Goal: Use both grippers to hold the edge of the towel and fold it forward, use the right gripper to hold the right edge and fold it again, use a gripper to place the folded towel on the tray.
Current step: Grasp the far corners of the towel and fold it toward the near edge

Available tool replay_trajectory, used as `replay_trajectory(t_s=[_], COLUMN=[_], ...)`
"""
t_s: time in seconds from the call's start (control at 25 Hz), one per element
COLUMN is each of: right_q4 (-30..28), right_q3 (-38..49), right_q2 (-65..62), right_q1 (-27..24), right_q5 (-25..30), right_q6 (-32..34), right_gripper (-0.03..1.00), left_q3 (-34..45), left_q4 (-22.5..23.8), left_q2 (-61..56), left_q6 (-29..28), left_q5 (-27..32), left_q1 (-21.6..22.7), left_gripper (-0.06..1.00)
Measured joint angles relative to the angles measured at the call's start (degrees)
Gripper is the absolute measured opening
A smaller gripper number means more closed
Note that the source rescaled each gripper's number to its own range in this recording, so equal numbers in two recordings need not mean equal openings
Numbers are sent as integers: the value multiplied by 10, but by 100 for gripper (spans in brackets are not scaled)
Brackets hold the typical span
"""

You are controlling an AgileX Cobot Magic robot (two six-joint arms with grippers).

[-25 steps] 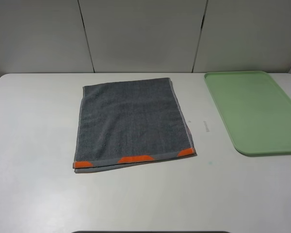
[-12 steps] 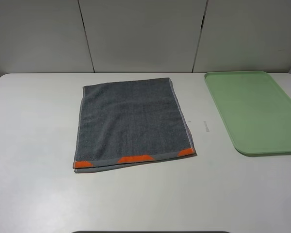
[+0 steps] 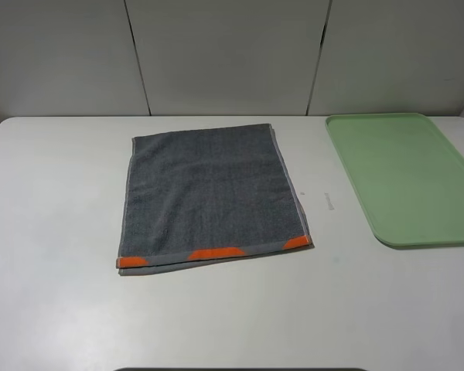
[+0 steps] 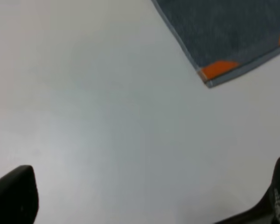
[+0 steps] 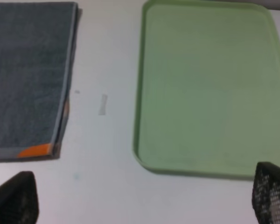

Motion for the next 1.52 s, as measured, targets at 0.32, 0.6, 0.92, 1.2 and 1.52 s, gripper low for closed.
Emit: replay_trajectory(t_s=[0.32,0.6,0.92,1.2,1.52], right_q4=[14,14,10,-71,-125], right_q3=[0,0,-16,-93,-131], right_q2=[121,236,344,453,580], right_q1=[81,172,270,351,411], right_q5=[-35,-82,-103,-104,-123], right_q6=[-58,-114,-174,-179,-181], right_gripper=[100,100,100,100,100], left_q3=[-49,-69,-69,-69,-69], left_q4=[10,29,42,55,95], left_q2=[142,210,294,358,433], left_q6=[89,118,165,198,226], left_q5=[-12,-19,-21,-33,-40], left_q1=[-37,-115,-167,-203,-229], left_gripper=[99,98,98,97,97])
